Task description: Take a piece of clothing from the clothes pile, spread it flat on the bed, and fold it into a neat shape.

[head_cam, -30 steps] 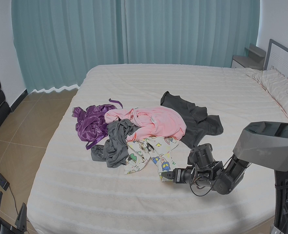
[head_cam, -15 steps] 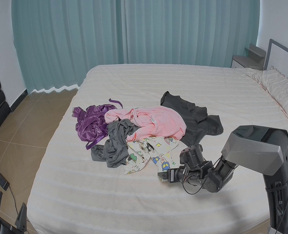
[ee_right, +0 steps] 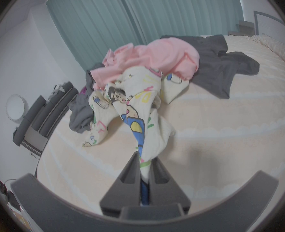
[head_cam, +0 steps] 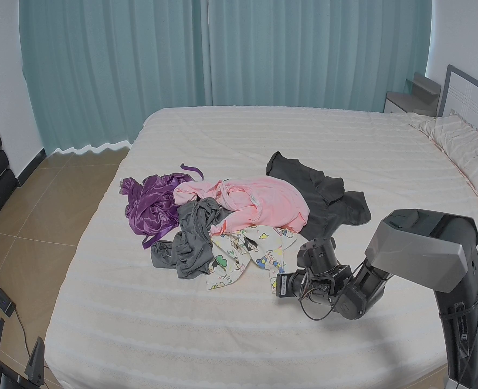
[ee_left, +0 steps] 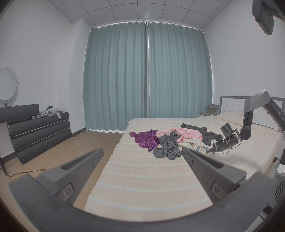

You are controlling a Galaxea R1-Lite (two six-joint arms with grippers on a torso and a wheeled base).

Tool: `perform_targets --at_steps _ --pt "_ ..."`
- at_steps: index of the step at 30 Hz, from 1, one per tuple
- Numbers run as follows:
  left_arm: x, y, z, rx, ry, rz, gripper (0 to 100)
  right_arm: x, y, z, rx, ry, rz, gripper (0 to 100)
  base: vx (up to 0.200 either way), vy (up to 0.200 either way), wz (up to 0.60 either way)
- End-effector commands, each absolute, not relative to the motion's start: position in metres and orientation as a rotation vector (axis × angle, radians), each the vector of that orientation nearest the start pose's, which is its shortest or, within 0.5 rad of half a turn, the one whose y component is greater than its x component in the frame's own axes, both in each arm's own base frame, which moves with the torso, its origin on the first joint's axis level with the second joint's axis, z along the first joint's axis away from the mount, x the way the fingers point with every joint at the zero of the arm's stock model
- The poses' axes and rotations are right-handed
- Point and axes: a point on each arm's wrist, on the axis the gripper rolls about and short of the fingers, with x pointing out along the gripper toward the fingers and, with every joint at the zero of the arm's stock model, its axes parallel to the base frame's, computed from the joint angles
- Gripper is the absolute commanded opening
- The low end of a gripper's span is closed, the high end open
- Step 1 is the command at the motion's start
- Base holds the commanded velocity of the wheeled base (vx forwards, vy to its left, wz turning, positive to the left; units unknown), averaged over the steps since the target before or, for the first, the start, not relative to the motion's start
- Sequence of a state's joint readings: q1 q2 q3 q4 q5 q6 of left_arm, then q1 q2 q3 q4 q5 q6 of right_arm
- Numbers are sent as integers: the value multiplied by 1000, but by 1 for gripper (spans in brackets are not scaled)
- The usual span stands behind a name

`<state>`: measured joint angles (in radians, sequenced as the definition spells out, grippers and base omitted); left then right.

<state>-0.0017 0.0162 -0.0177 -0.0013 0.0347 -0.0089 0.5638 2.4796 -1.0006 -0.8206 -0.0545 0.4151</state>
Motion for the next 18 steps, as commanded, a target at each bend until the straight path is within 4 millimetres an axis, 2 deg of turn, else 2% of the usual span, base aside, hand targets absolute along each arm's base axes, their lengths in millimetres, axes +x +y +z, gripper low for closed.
perform_targets --at_steps 1,6,8,10,12,18 --pt "-23 1 76 -9 -2 34 100 332 204 -6 272 625 375 0 0 0 0" --pt "-23 1 76 -9 -2 34 100 284 180 44 320 556 452 0 0 0 0" --pt "-23 1 76 -9 -2 34 100 271 173 58 329 536 482 0 0 0 0" --pt "-23 1 76 -9 -2 34 100 254 164 82 351 476 518 0 0 0 0" --pt "-23 1 76 -9 -2 34 100 250 161 92 360 447 526 0 0 0 0" --pt "-23 1 76 -11 -2 34 100 217 153 144 403 288 601 0 0 0 0"
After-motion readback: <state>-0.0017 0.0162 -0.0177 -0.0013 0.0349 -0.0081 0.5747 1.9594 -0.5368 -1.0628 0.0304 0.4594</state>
